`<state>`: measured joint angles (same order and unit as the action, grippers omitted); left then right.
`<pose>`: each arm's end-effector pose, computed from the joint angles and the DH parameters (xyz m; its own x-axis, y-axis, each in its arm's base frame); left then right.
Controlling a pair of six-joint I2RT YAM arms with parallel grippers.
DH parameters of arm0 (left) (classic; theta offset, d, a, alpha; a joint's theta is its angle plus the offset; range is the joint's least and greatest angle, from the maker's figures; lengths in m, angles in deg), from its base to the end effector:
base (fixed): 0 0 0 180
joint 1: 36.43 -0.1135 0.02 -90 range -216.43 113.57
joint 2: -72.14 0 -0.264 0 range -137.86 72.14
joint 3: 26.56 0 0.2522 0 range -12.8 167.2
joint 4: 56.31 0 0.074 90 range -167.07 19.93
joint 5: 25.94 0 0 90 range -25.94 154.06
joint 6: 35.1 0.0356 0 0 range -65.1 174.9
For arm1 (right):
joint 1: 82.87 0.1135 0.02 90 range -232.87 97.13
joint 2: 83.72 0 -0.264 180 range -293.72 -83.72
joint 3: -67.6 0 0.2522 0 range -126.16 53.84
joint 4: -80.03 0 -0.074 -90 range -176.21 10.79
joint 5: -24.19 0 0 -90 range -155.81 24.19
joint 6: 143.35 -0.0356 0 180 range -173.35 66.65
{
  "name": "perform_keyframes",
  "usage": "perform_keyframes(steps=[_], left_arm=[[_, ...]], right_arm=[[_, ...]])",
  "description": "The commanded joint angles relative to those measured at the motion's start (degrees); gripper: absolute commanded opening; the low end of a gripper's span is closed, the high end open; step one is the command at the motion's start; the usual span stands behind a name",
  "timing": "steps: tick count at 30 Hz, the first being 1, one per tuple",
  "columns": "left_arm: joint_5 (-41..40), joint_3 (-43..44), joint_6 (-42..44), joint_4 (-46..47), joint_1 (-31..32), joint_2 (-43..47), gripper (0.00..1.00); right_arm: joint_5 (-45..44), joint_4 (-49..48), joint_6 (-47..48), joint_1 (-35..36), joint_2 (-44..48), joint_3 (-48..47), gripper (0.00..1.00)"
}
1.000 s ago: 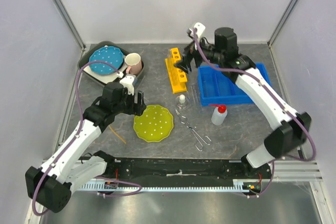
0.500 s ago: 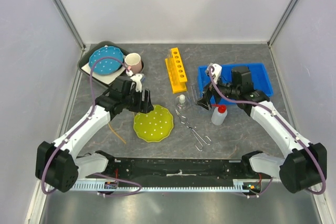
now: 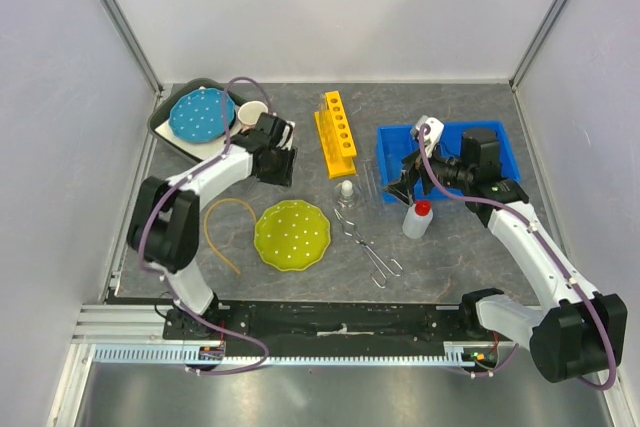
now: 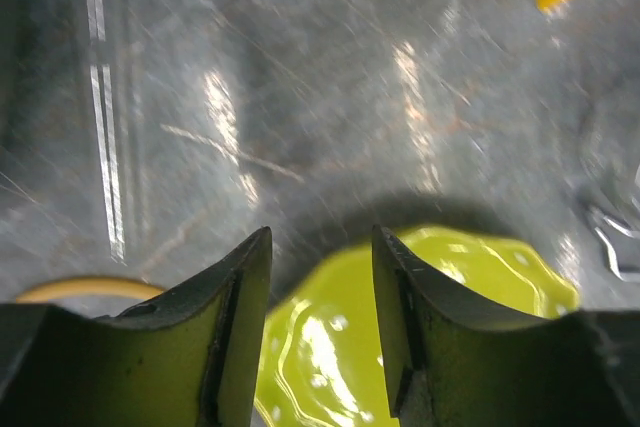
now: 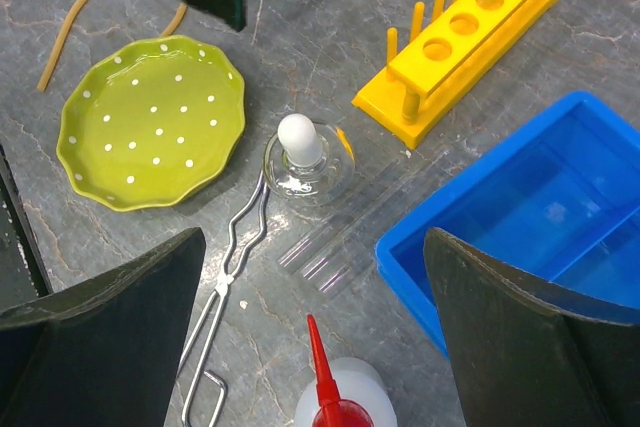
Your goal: Organize the chemistry lab equipment
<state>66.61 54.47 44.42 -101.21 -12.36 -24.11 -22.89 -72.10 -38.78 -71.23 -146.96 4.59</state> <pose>0.3159 -0.1428 0.2147 -0.8563 0.1835 -0.4829 0.2766 0.9524 -0.1285 0.2317 0.0725 0.3011 -0.2613 -0.2419 -0.9344 -0.8285 0.5530 0.0885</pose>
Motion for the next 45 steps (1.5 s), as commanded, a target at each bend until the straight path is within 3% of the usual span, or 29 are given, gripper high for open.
perform_keyframes(steps=[1,12,25,29,45], left_arm=[[-10.1,9.0,5.7,-3.0,-0.4,-7.1,0.5],[-17.6,16.7,9.0,-4.4,-3.8,-17.6,0.47],[-19.6,16.1,9.6,-3.2,-5.6,-20.7,0.56],[-16.5,16.0,9.3,-3.3,-6.8,-21.0,0.57],[2.9,13.9,4.4,-3.0,-7.6,-18.8,0.29]], right_arm=[[2.2,-2.1,0.0,-0.5,1.1,-0.5,0.98],[1.8,-1.6,0.4,-0.4,0.8,-0.6,0.98],[1.6,-1.5,0.8,-0.3,0.4,-0.6,0.98],[1.5,-1.3,0.9,-0.5,0.4,-0.6,0.98],[1.5,-1.1,1.1,-0.5,0.6,-0.7,0.98]])
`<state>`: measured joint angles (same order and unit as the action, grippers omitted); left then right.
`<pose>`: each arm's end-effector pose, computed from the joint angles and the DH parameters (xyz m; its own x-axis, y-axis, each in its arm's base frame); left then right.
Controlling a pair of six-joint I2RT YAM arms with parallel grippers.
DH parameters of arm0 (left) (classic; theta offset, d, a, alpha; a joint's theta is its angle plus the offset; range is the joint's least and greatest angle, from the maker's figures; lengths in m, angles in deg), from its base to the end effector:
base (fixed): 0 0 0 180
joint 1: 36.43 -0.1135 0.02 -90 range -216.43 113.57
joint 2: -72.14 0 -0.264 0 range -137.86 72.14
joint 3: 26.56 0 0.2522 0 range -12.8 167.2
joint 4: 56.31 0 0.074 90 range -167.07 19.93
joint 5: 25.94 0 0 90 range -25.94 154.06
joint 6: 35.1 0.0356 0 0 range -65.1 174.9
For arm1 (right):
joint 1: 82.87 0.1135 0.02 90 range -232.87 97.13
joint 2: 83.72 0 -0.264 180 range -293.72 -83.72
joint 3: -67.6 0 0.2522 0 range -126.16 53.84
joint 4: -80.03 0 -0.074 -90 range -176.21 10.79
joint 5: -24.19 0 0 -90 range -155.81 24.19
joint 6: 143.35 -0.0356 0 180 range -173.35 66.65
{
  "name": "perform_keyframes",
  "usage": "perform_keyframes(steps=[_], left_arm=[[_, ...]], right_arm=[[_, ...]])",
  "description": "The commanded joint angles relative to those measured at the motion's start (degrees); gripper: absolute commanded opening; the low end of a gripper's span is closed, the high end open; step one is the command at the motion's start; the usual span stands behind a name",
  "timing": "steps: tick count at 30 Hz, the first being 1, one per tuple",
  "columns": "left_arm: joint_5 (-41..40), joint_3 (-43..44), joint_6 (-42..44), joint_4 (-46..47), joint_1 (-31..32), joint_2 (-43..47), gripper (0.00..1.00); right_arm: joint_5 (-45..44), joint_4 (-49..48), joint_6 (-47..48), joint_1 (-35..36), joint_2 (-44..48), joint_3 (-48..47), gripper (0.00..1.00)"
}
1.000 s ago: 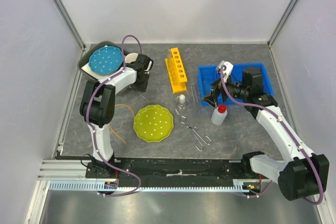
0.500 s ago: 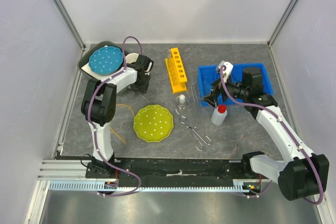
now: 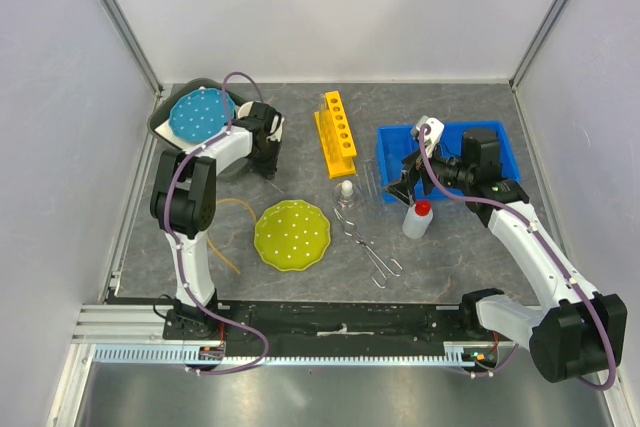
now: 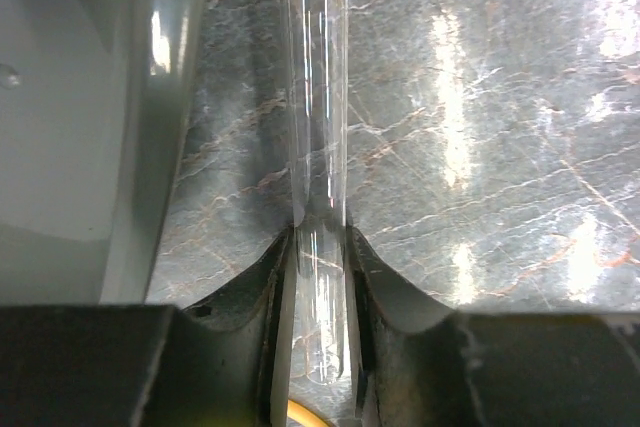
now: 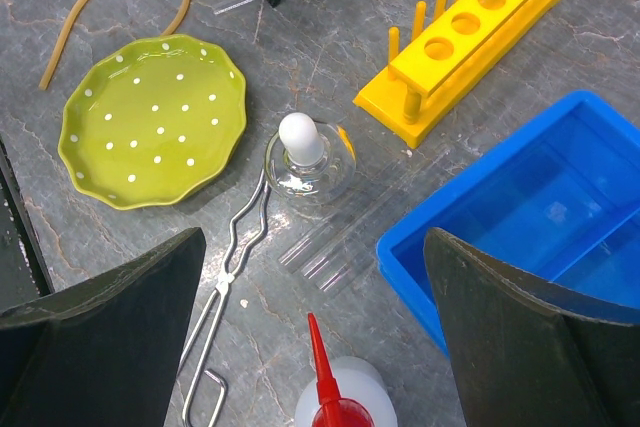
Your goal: Organize the chemistry lab equipment
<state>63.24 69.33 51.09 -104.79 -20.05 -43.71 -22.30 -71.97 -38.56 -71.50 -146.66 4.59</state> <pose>0.3958 -0.1158 0.1631 -0.9087 0.1979 -0.3675 0.2170 0.9761 -0.0111 0.2307 0.0714 0.3022 -0.2553 -0.2402 -0.9366 -0.8321 0.5479 0.0863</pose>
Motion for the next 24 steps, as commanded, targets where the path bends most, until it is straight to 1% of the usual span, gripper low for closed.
perform_keyframes(steps=[1,2,3,5,7,14,20,23,24], left_arm=[[6.4,-1.0,-2.3,0.7,0.1,0.7,0.27],[6.5,-1.0,-2.1,0.8,0.1,0.7,0.26],[7.0,-1.0,-2.0,0.8,0.1,0.9,0.2],[7.5,-1.5,-1.5,1.8,0.1,2.1,0.13],[8.1,-2.4,-1.3,4.1,0.1,3.8,0.09],[9.9,-7.5,-0.1,11.1,0.1,13.3,0.07],[14.6,-12.6,-0.3,13.3,0.7,22.9,0.06],[18.0,-17.0,-1.8,14.2,1.6,30.7,0.06],[20.0,-18.3,-2.2,15.4,2.0,32.9,0.06]], right_arm=[[0.8,-1.3,0.9,-0.1,0.3,-0.6,0.98],[0.8,-1.2,0.9,-0.1,0.3,-0.6,0.98],[1.1,-1.2,0.9,-0.2,0.3,-0.6,0.98],[1.2,-1.2,0.9,-0.1,0.1,-0.6,0.98],[1.6,-1.2,0.9,-0.1,0.0,-0.6,0.98],[2.8,-1.3,0.7,-0.2,-1.0,-0.5,0.98],[4.2,-1.3,0.4,-0.2,-1.7,-0.4,0.98],[7.6,-2.7,-1.2,-0.1,-1.7,0.2,0.98],[11.6,-3.5,-2.2,-0.1,-1.7,1.1,0.98]])
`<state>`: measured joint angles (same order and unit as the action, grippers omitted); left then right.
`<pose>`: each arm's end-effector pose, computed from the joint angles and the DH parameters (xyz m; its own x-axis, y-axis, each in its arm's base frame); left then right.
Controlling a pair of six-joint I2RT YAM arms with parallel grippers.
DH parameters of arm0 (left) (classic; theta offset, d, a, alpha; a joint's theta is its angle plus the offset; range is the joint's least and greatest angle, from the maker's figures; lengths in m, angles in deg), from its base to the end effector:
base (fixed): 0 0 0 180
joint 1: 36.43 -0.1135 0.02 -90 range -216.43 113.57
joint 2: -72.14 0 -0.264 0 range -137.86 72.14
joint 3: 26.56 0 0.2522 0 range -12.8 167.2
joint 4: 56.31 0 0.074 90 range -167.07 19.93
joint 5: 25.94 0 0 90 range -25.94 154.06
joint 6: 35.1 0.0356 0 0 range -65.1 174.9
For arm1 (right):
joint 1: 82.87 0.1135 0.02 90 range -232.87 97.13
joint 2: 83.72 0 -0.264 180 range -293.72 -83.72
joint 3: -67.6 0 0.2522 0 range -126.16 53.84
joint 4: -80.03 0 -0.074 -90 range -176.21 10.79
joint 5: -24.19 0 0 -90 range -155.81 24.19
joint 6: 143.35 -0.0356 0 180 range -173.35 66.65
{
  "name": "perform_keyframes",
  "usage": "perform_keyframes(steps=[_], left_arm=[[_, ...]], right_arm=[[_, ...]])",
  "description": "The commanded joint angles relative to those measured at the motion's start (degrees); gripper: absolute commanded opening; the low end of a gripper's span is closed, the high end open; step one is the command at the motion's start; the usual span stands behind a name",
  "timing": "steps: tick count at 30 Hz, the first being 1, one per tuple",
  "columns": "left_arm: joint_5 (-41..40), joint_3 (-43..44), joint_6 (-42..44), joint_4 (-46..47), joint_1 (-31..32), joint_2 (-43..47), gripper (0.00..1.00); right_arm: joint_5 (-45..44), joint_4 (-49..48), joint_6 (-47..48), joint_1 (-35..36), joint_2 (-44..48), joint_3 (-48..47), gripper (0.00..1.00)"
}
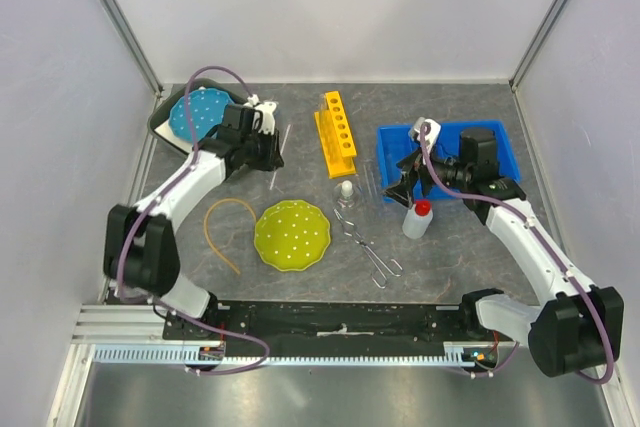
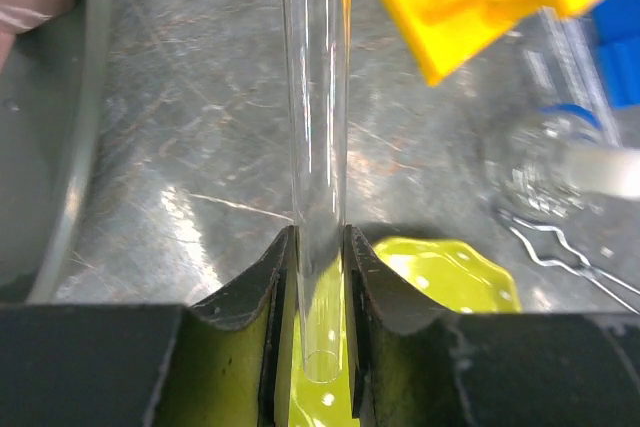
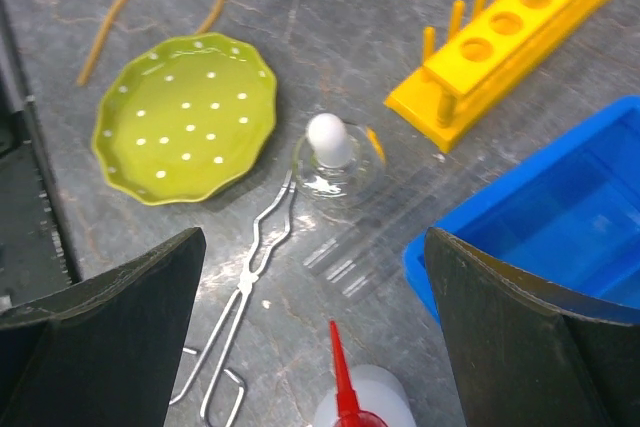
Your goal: Organize the chemistry lab equipment
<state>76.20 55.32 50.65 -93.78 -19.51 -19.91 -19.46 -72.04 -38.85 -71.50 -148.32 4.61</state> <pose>0.3336 -0.1093 0.2524 -0.7361 0.1482 -0.6604 0.3665 0.9076 -0.2049 0.2347 0.0735 0.2963 -0.2794 -0.2325 -0.9316 -0.8503 0.5107 0.1275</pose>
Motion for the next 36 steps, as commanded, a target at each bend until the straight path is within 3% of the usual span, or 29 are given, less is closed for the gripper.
perform_keyframes(steps=[1,4,8,11,15,20,24,33,36], left_arm=[[8.2,-7.0,-2.9,5.1,1.9,11.2,0.06],[13.8,-12.3,-5.3,7.8,2.9,20.4,0.06],[18.9,-17.1,-8.3,9.8,5.3,29.2,0.06],[20.0,-20.6,-10.9,11.9,7.9,34.7,0.06],[19.2,-23.6,-13.7,14.2,11.1,40.0,0.06],[19.8,-26.6,-16.6,16.1,12.0,43.8,0.06],[20.3,-28.5,-18.2,17.0,12.8,44.7,0.06],[18.9,-28.2,-20.5,20.1,15.8,42.0,0.06],[18.3,-27.9,-20.5,20.2,16.6,41.0,0.06]], right_arm=[[10.4,-6.8,-3.3,-0.1,-0.1,1.7,0.98],[14.4,-11.3,-11.4,0.2,-2.6,0.8,0.98],[16.1,-7.0,-19.7,3.1,-9.6,-8.1,0.98],[13.5,-1.0,-25.0,8.5,-14.2,-18.3,0.98],[7.2,0.0,-32.5,17.7,-16.7,-24.0,0.98],[-0.8,-0.4,-38.1,21.2,-18.4,-26.8,0.98],[-0.4,-2.0,-40.2,21.7,-19.5,-25.6,0.98],[-0.8,-3.1,-41.9,23.6,-22.2,-26.8,0.85],[-1.6,-3.0,-41.7,23.7,-22.9,-26.8,0.74]])
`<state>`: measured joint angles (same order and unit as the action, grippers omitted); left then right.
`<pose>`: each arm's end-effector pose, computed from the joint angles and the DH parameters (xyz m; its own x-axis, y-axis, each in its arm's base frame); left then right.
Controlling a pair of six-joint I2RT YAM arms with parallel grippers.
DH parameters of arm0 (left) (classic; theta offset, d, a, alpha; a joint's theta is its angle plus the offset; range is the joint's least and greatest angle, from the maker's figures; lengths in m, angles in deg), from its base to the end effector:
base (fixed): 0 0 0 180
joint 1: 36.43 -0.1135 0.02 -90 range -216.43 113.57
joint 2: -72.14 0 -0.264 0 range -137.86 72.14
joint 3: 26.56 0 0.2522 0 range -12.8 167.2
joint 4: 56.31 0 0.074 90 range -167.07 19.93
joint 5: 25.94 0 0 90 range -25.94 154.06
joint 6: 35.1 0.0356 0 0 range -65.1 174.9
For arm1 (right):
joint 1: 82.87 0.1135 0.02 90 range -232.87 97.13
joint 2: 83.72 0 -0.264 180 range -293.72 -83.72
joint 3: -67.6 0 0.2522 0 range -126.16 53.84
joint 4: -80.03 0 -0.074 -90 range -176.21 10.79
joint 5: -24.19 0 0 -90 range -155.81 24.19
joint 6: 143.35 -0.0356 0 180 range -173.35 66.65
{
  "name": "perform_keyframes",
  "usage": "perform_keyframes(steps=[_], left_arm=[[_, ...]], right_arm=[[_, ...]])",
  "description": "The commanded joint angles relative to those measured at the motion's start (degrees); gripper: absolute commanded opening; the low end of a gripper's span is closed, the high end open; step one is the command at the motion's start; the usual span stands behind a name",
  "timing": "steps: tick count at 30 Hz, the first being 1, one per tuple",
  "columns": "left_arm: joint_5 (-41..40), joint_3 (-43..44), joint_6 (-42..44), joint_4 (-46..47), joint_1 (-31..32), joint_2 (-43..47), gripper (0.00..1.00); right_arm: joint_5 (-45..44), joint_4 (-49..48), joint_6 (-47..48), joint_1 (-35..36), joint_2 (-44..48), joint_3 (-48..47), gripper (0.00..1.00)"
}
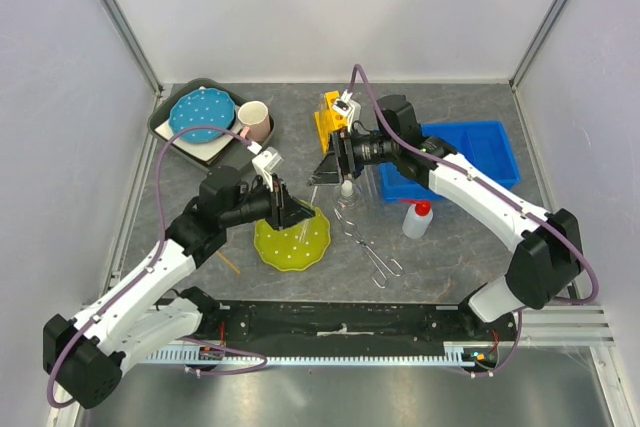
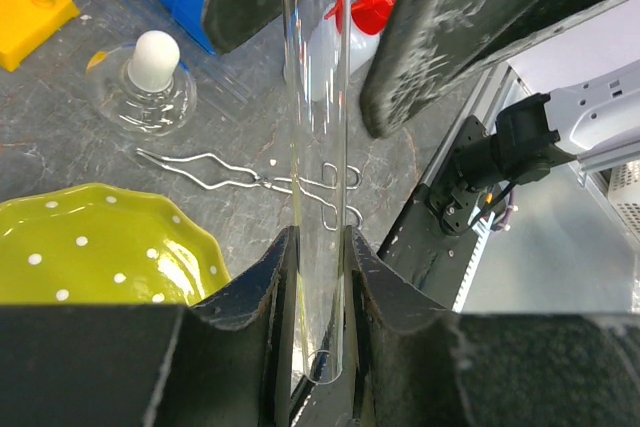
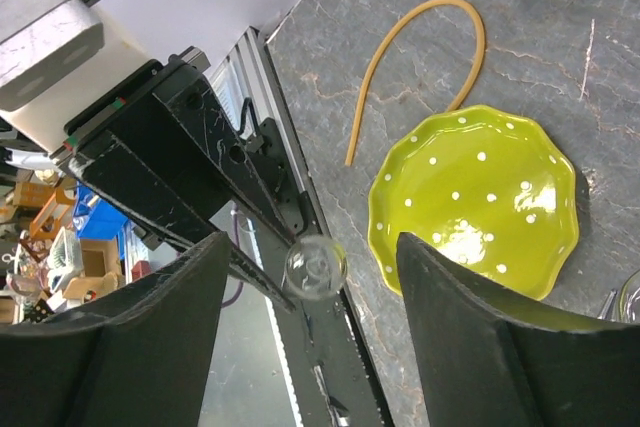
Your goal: Organize the chemistry lab equipment
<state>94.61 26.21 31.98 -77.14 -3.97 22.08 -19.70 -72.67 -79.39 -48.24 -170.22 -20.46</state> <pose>0.1606 -0.1236 0.2953 -0.5804 -0.0283 -0.8138 0.6989 0.4955 -0.5157 0.2692 0.2171 0.3410 -0.7285 -0.1333 -0.6719 -0.6770 0.2894 0.6766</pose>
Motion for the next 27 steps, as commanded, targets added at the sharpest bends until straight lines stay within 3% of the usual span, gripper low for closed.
perform_keyframes(steps=[1,3,4,9,12,13,16,19,23,27], left_arm=[[-0.2,1.4,-1.9,3.6,1.4,-1.1,0.06],[-0.6,1.3,-1.9,3.6,1.6,-1.4,0.06],[-0.6,1.3,-1.8,3.5,1.7,-1.5,0.06],[-1.4,1.6,-1.1,2.2,1.7,-1.7,0.09],[-4.3,3.8,0.0,-1.8,1.7,-1.8,0.28],[-5.4,4.6,0.6,-3.5,1.7,-1.7,0.4],[-11.9,9.1,4.0,-10.2,1.5,-1.4,0.62],[-16.5,13.6,8.7,-15.7,0.0,-1.0,0.71],[-22.7,17.8,15.1,-21.1,-2.1,-0.8,0.73],[-28.3,15.3,18.2,-22.0,-2.3,-0.1,0.75]], right_arm=[[-1.2,-2.5,-1.2,0.4,-1.2,-1.5,0.7],[-1.1,-2.5,-1.3,0.4,-1.5,-1.7,0.6],[-1.1,-2.5,-1.3,0.4,-1.6,-1.8,0.48],[-0.8,-2.4,-1.2,0.4,-1.8,-3.3,0.23],[-0.8,-1.8,-0.2,0.3,-1.8,-4.6,0.19],[-1.1,-1.2,0.4,0.3,-1.9,-6.0,0.18],[-3.4,1.8,3.7,-1.0,-2.7,-10.1,0.18],[-8.6,5.8,10.8,-2.7,-4.6,-15.9,0.18],[-17.5,8.8,21.8,-4.3,-9.5,-23.5,0.18],[-24.6,9.0,28.9,-4.7,-15.1,-29.9,0.19]])
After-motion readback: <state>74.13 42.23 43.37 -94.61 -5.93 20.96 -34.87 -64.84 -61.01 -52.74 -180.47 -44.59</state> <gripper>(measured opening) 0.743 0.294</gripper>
